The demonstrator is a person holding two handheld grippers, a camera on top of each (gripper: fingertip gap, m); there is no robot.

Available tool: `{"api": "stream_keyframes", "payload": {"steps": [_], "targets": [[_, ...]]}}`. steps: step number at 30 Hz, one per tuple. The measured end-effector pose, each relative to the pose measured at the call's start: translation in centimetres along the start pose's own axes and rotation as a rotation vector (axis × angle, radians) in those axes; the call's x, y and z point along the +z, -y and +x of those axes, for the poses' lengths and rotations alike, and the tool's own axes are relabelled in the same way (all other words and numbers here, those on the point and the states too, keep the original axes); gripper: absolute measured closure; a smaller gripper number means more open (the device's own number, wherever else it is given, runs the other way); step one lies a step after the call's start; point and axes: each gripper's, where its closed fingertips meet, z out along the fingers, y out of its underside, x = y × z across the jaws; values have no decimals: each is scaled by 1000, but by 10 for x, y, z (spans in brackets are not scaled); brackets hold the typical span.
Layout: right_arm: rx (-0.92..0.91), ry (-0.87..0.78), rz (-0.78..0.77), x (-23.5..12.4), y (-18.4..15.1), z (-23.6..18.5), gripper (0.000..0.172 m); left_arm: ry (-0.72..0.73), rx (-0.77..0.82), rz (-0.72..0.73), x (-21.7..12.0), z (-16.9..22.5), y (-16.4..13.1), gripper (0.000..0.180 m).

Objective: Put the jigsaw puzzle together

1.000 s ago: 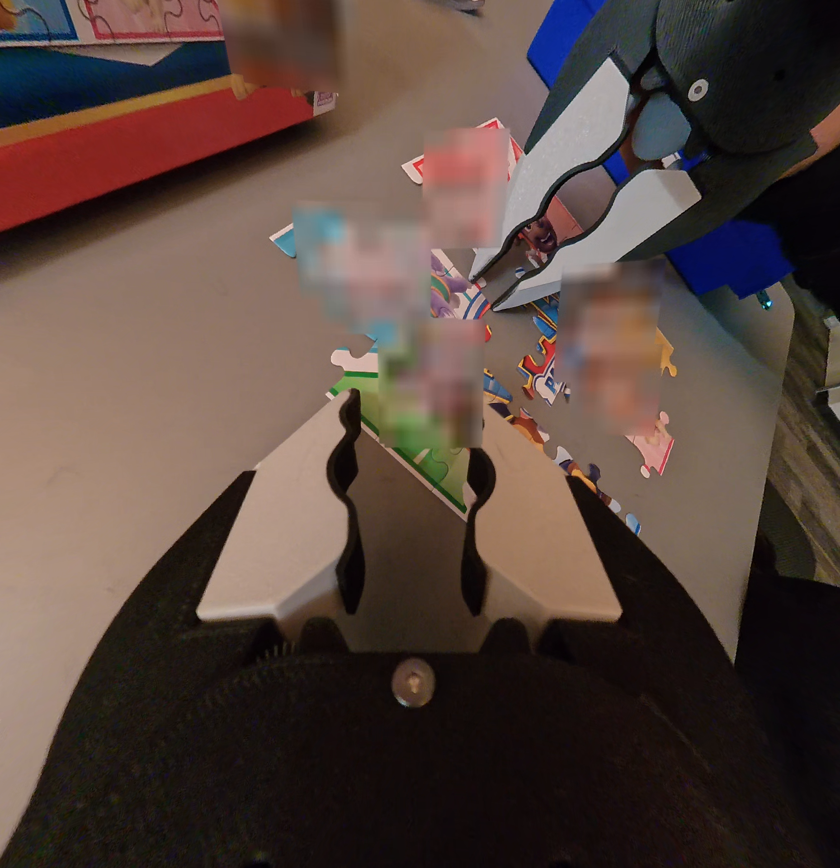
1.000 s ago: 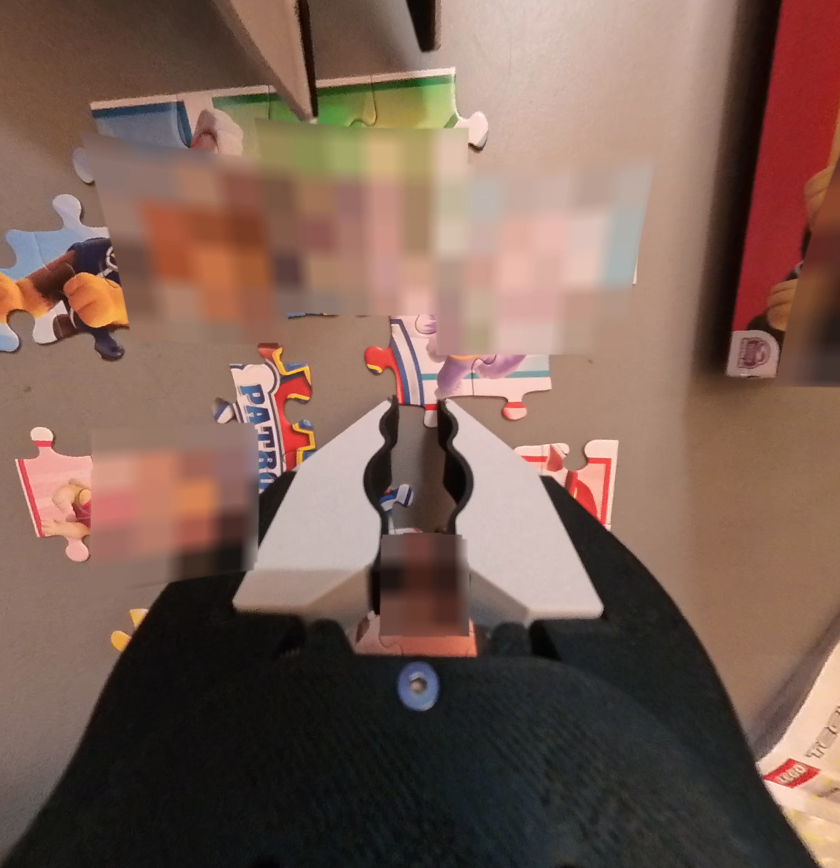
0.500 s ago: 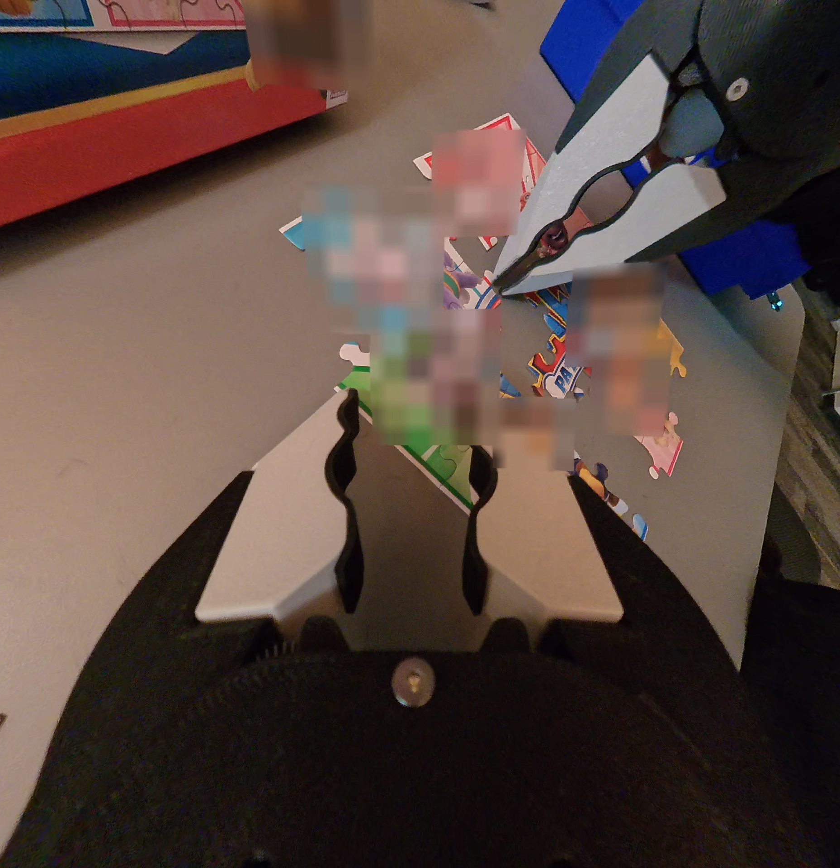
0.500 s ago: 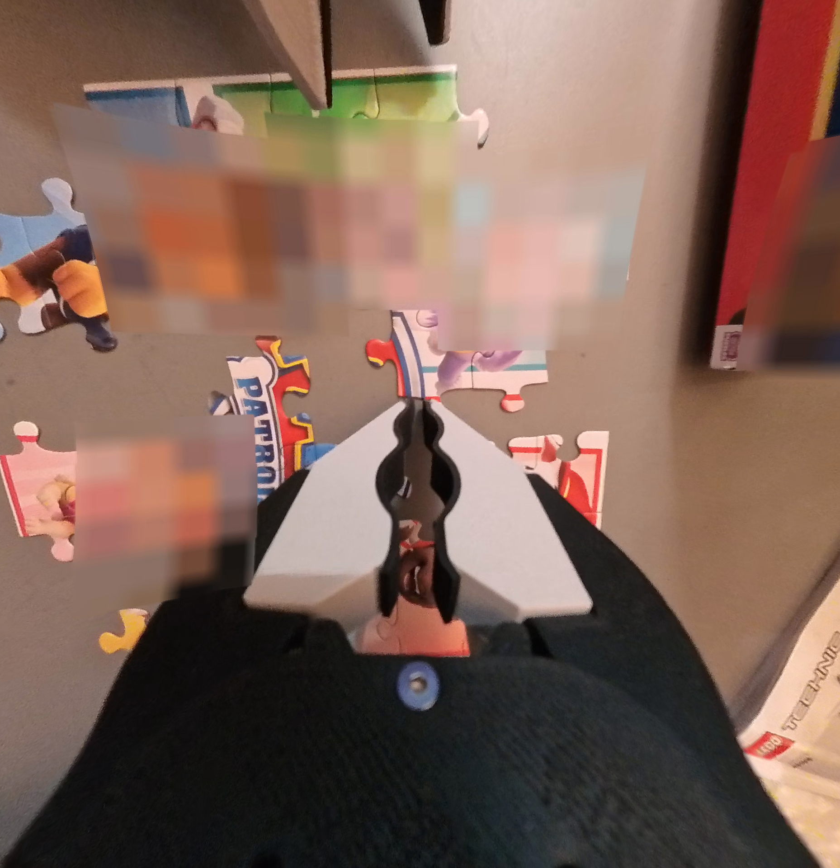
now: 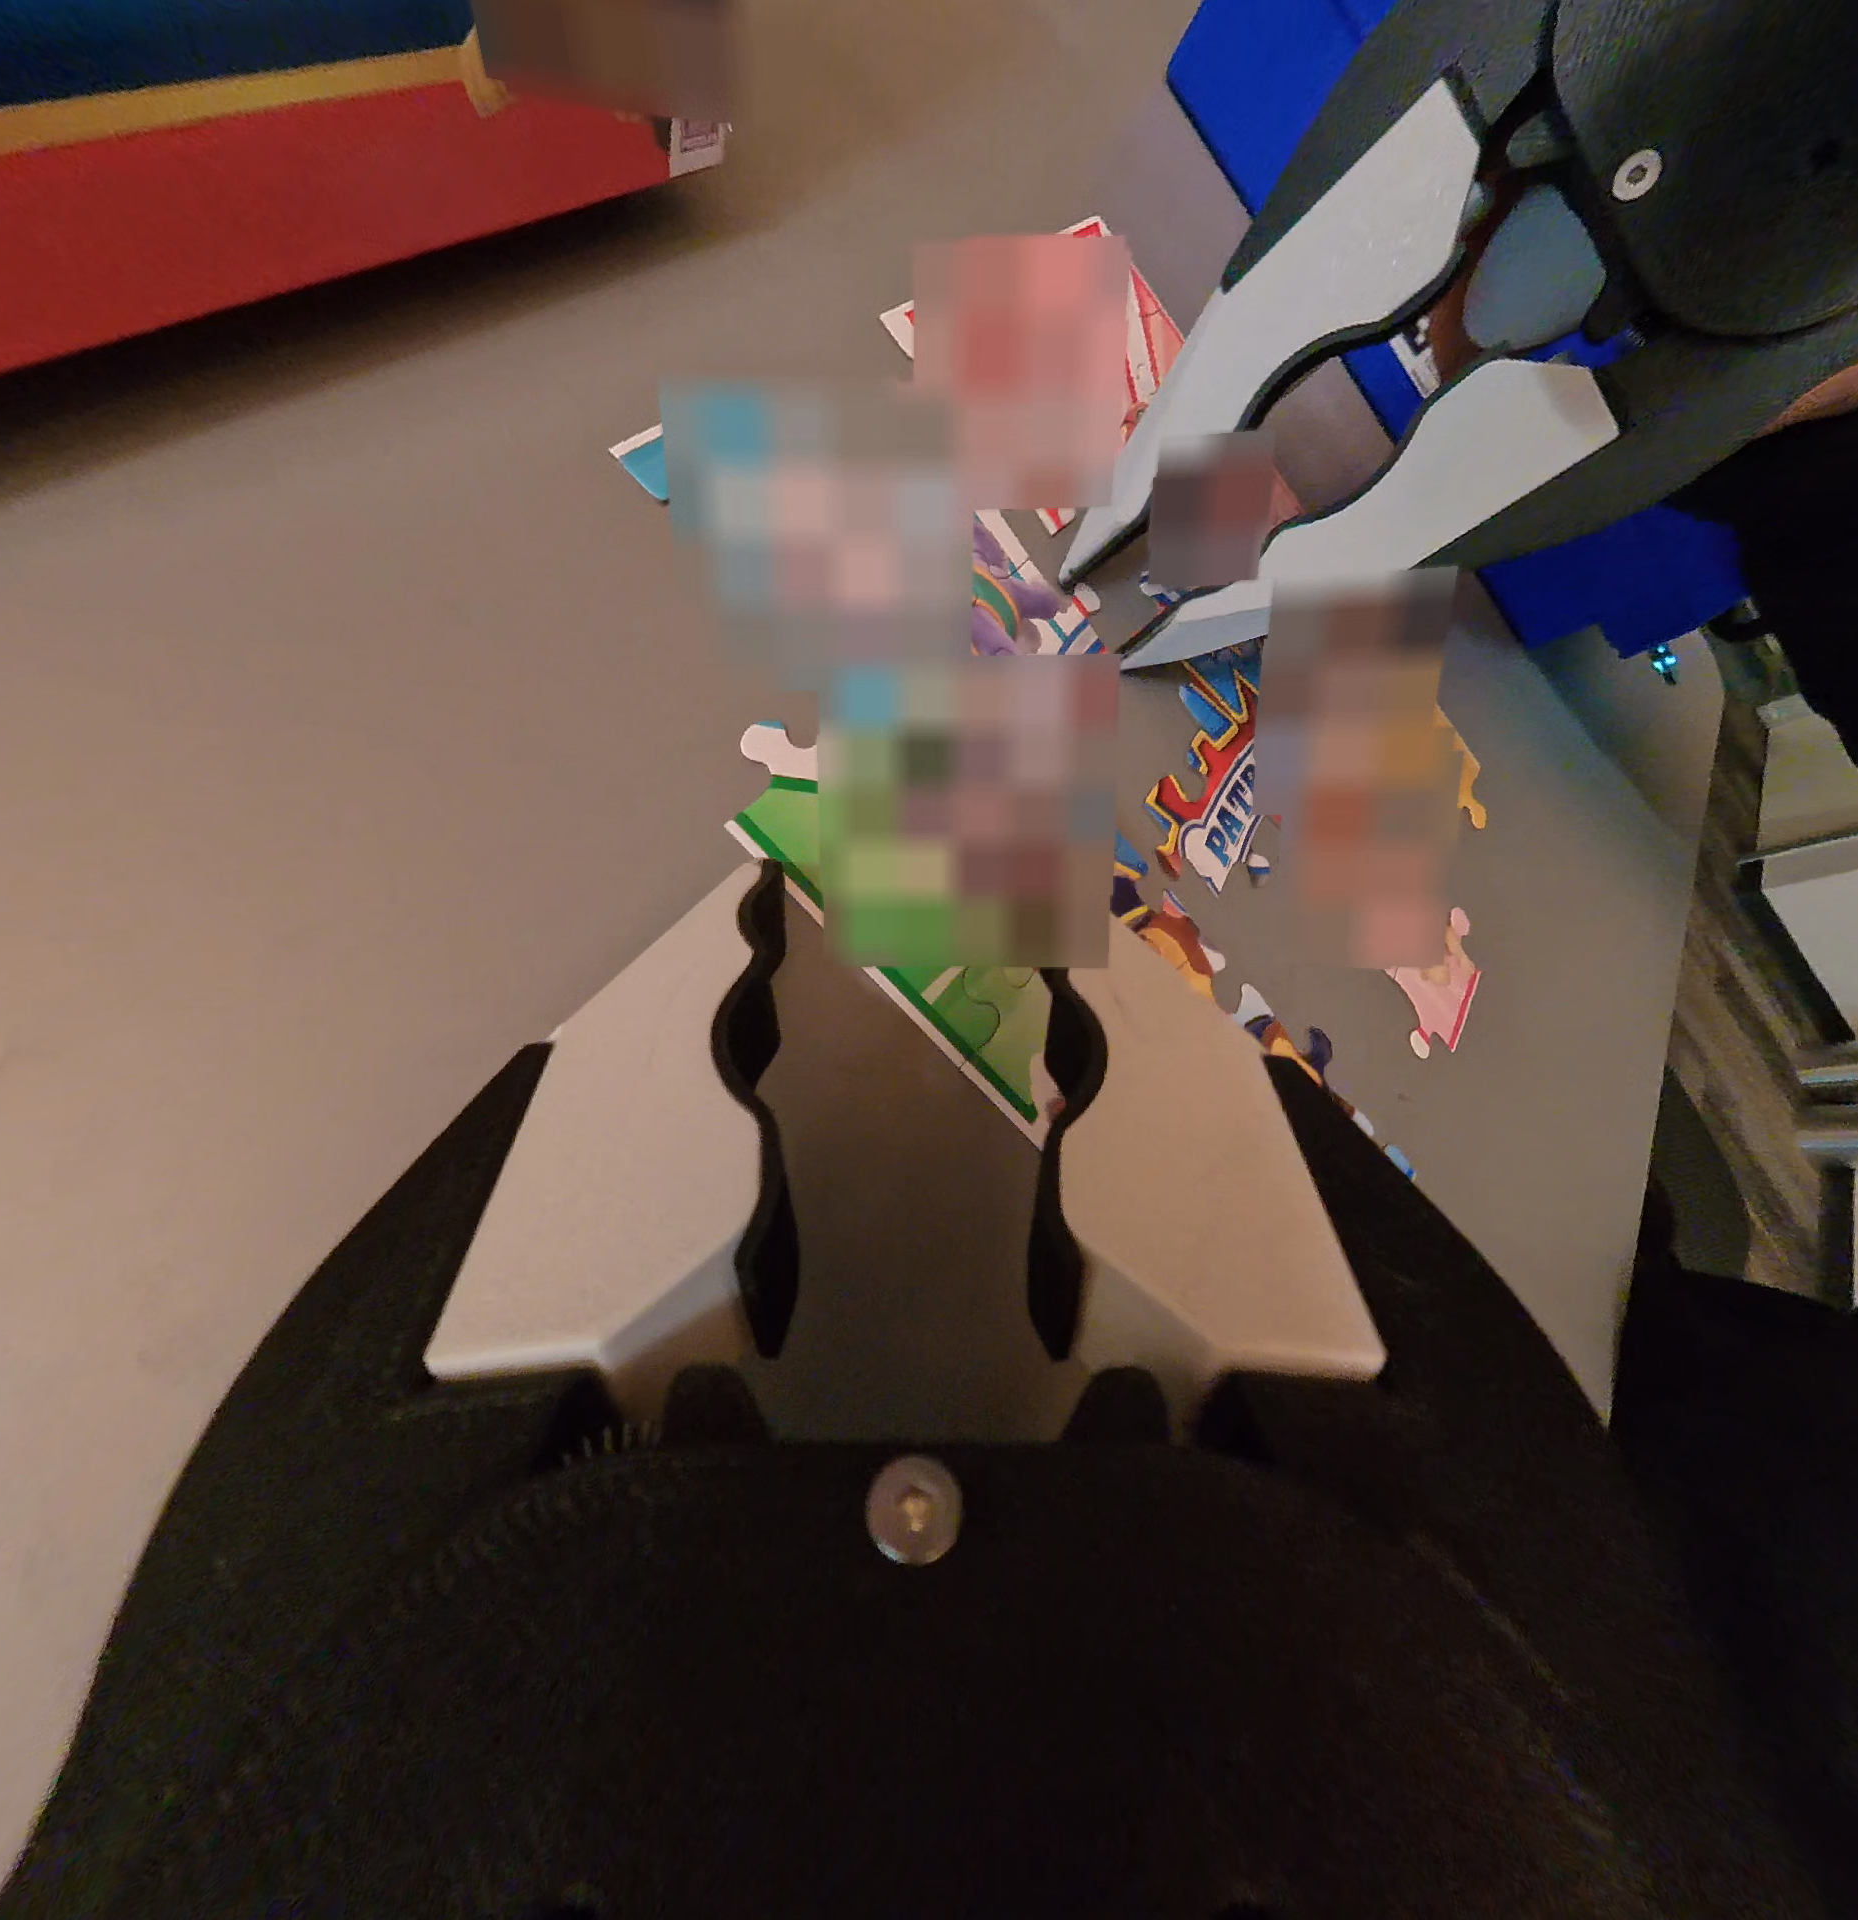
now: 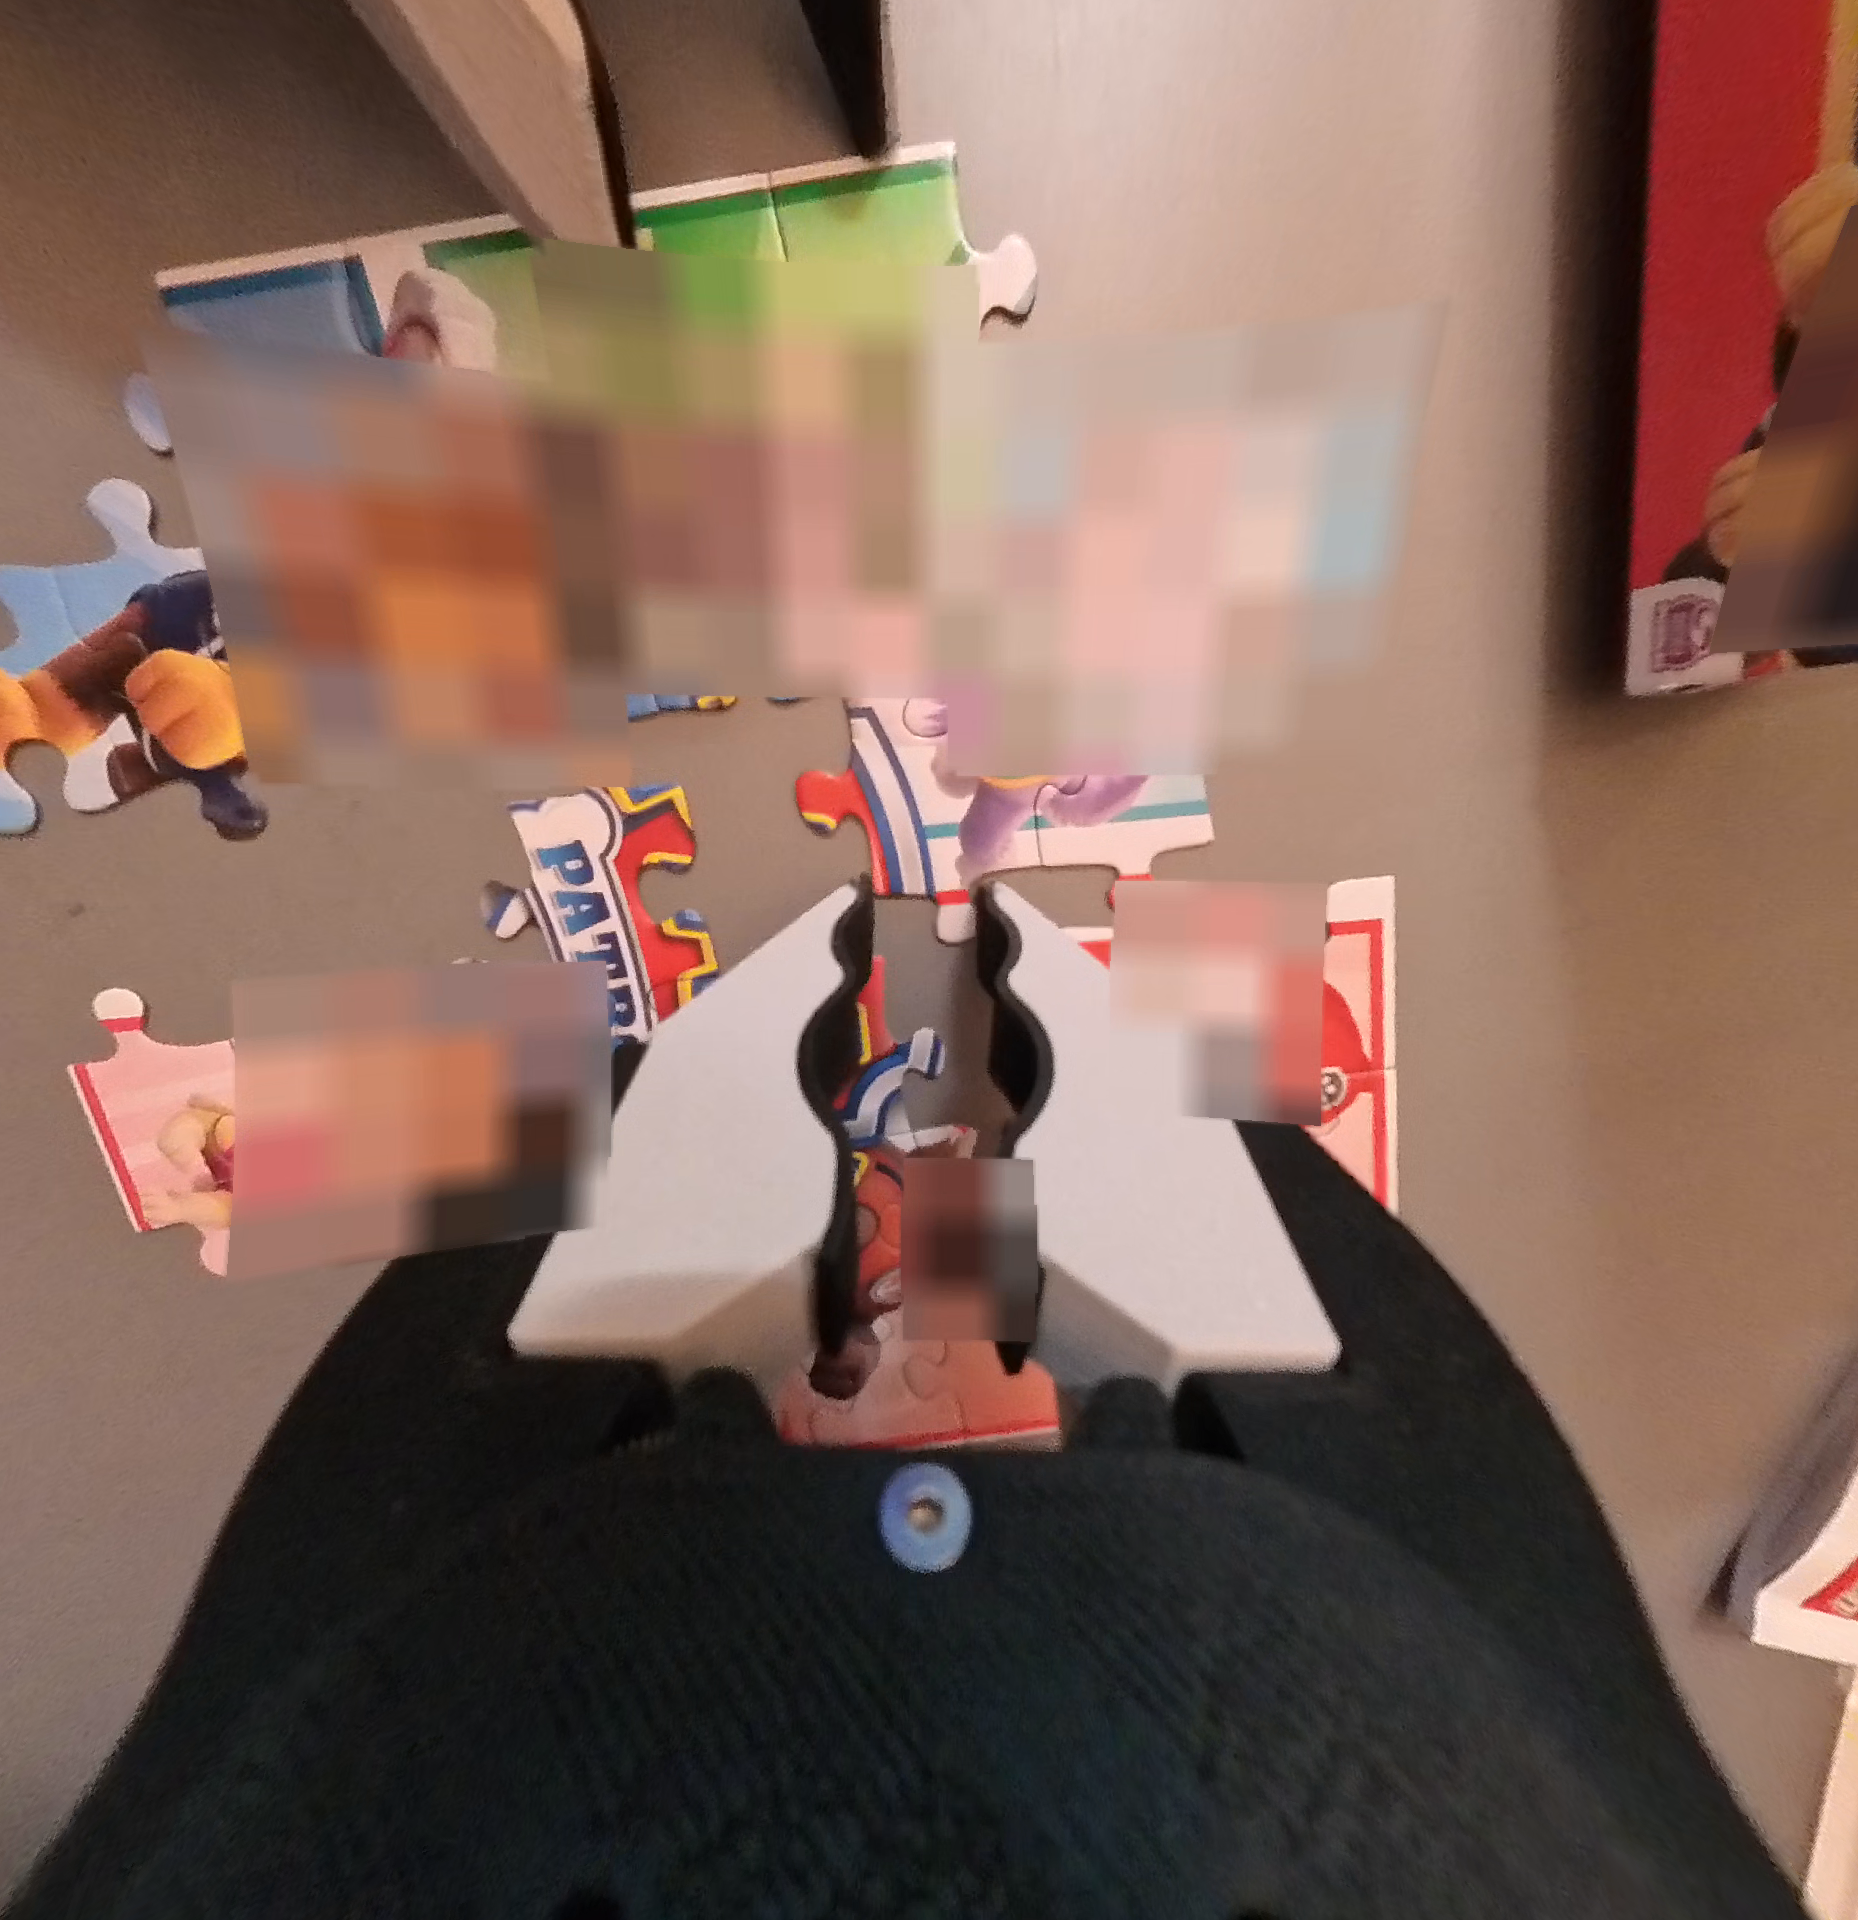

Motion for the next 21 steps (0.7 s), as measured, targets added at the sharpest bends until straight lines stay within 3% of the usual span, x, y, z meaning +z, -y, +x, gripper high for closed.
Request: {"api": "stream_keyframes", "payload": {"steps": [15, 17, 21], "targets": [[-5, -10, 15, -1, 0, -2, 158, 2, 21, 0, 2, 2, 0, 133], [-12, -3, 37, -3, 4, -4, 172, 1, 20, 0, 2, 3, 0, 133], [-13, -9, 16, -4, 2, -3, 169, -12, 16, -1, 3, 4, 0, 133]]}}
